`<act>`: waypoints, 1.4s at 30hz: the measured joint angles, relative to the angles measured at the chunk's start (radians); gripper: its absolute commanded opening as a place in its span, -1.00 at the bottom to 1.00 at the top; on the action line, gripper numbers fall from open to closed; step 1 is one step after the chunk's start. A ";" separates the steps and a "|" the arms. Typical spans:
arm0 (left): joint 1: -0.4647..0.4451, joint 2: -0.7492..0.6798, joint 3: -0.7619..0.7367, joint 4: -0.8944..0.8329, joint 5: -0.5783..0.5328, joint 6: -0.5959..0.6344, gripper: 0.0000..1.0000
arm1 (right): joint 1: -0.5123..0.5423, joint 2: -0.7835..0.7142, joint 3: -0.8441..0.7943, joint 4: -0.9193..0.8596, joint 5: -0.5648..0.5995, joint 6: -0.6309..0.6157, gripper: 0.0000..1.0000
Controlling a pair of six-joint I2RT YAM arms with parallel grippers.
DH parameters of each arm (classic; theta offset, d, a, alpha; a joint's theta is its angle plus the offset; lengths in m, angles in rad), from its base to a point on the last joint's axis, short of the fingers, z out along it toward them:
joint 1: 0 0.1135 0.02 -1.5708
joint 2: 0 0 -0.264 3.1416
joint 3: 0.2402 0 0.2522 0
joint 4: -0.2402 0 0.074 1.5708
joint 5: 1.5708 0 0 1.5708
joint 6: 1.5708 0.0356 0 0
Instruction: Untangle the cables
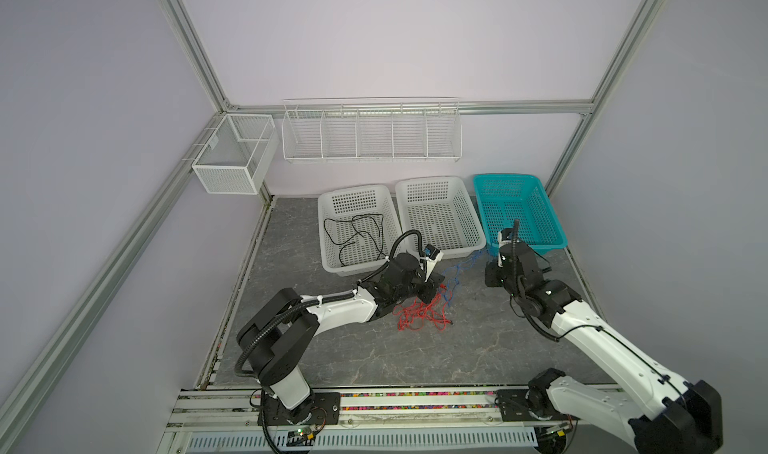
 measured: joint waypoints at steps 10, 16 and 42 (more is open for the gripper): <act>0.018 -0.089 -0.055 0.068 -0.024 -0.026 -1.00 | -0.088 -0.082 -0.019 -0.021 -0.089 -0.015 -0.87; 0.036 -0.108 -0.055 0.057 -0.010 -0.050 -1.00 | -0.101 -0.082 -0.048 0.042 -0.198 -0.040 -0.87; 0.023 -0.063 0.024 -0.045 -0.023 -0.070 -0.90 | 0.031 -0.055 -0.092 0.233 -0.306 -0.129 -0.87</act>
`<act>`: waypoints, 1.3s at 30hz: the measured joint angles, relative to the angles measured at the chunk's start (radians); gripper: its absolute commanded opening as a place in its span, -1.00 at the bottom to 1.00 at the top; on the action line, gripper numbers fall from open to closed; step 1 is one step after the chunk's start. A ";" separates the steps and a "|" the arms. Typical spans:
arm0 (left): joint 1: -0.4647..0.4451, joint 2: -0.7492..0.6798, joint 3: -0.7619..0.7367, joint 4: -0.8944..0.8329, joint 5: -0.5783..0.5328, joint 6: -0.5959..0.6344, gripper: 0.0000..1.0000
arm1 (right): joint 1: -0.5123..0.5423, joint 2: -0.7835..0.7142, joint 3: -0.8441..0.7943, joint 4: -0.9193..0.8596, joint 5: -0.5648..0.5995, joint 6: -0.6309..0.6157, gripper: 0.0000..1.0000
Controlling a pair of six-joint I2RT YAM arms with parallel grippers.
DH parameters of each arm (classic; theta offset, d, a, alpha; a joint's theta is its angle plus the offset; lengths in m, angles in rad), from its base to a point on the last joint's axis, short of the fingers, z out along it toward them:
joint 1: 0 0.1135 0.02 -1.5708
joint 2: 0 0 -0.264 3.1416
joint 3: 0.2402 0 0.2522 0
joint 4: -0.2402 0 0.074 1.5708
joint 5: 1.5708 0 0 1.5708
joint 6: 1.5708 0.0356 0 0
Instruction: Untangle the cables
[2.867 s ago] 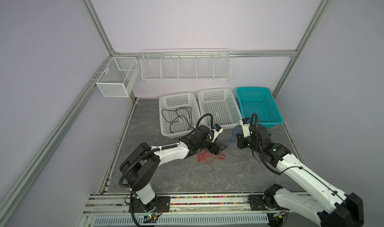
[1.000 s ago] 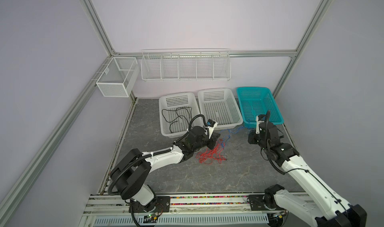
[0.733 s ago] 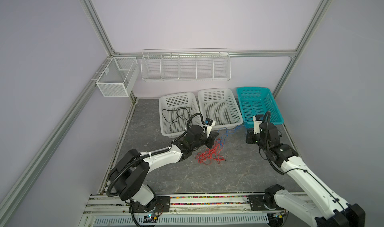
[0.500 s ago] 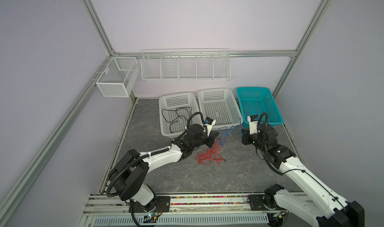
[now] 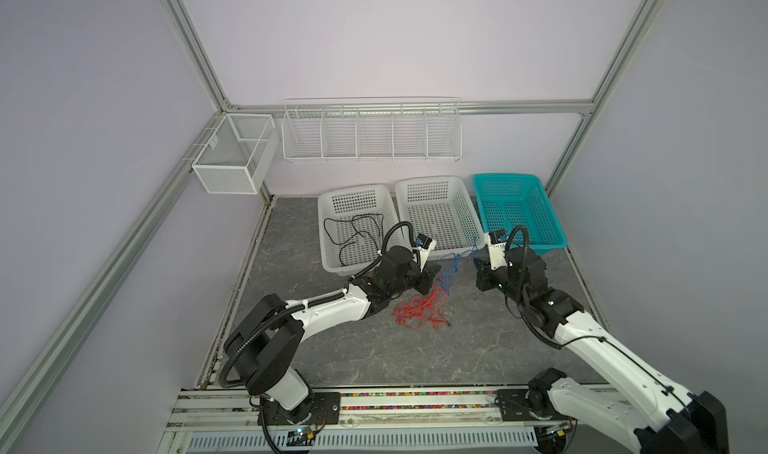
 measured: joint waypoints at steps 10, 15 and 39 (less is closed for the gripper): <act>-0.004 0.018 0.000 -0.038 -0.035 0.009 0.07 | 0.008 -0.008 0.007 -0.052 0.067 -0.033 -0.87; -0.013 0.019 0.000 -0.048 -0.034 0.026 0.25 | 0.018 -0.006 0.009 -0.058 0.075 -0.040 -0.87; -0.043 0.092 0.134 -0.057 0.013 0.131 -0.15 | 0.048 0.041 0.031 -0.057 0.036 -0.048 -0.87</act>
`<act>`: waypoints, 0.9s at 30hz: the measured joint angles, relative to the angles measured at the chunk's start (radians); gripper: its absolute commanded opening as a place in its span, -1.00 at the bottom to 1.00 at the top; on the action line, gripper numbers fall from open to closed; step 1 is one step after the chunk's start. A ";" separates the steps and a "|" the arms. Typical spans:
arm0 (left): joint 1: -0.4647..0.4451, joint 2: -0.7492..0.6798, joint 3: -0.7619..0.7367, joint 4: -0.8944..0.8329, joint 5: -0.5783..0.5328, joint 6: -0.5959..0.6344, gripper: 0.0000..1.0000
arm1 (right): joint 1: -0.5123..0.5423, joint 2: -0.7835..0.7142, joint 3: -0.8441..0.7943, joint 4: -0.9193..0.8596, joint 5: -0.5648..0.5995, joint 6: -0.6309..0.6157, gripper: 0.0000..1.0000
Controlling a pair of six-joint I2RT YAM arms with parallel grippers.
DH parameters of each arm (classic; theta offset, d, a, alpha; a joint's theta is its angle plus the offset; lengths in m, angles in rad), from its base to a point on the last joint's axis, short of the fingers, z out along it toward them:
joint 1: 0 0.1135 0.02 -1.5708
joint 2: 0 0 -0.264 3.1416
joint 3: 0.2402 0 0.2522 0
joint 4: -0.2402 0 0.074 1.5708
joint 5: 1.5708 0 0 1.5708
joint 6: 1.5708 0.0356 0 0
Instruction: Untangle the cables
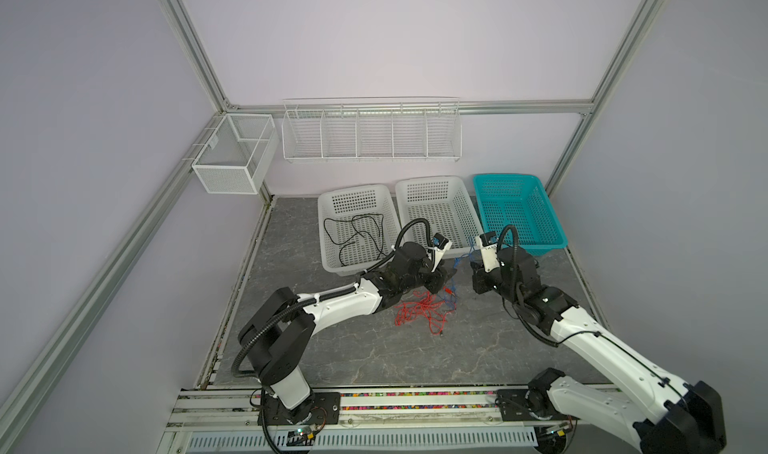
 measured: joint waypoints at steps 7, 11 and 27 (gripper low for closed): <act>0.000 0.034 0.039 -0.016 0.008 0.015 -0.72 | 0.007 0.001 0.000 0.000 -0.024 -0.006 -0.87; 0.000 0.042 0.060 -0.024 0.007 0.021 -1.00 | 0.013 0.001 0.002 0.000 -0.035 -0.007 -0.87; 0.039 0.016 0.008 0.041 -0.047 -0.089 -1.00 | 0.028 0.040 0.003 0.029 -0.070 -0.040 -0.87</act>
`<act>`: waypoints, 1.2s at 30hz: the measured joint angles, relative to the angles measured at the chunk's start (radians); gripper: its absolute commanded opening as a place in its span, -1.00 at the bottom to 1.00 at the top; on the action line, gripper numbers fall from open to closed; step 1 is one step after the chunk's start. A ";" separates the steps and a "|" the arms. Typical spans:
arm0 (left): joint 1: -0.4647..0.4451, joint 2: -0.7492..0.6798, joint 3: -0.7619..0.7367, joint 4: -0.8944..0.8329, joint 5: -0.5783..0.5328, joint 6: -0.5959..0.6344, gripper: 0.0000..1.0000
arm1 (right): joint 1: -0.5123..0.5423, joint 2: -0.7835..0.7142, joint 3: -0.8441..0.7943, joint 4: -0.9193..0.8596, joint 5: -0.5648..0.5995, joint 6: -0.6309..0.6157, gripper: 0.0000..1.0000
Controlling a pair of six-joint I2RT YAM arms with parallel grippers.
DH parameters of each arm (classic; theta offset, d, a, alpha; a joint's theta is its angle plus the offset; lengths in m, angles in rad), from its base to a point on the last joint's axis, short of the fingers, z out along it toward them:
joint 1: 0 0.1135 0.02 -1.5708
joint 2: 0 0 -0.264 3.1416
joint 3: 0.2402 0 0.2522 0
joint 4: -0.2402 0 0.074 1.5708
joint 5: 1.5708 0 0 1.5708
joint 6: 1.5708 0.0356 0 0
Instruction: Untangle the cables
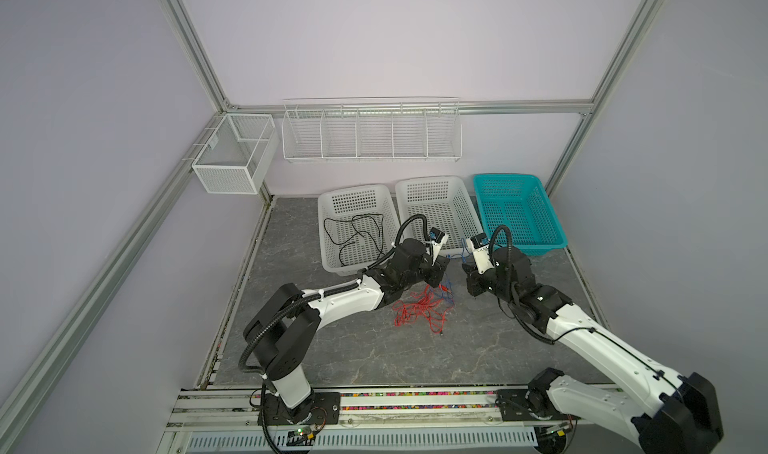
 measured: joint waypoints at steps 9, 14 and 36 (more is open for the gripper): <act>0.038 -0.049 -0.035 0.031 0.043 -0.124 -1.00 | 0.005 -0.001 -0.028 0.049 0.003 -0.019 -0.87; 0.045 -0.058 -0.049 0.032 0.060 -0.161 -1.00 | 0.009 -0.002 -0.043 0.055 -0.010 -0.023 -0.87; 0.086 -0.058 -0.046 -0.050 0.013 -0.253 -1.00 | 0.095 0.087 -0.029 0.094 -0.085 -0.082 -0.87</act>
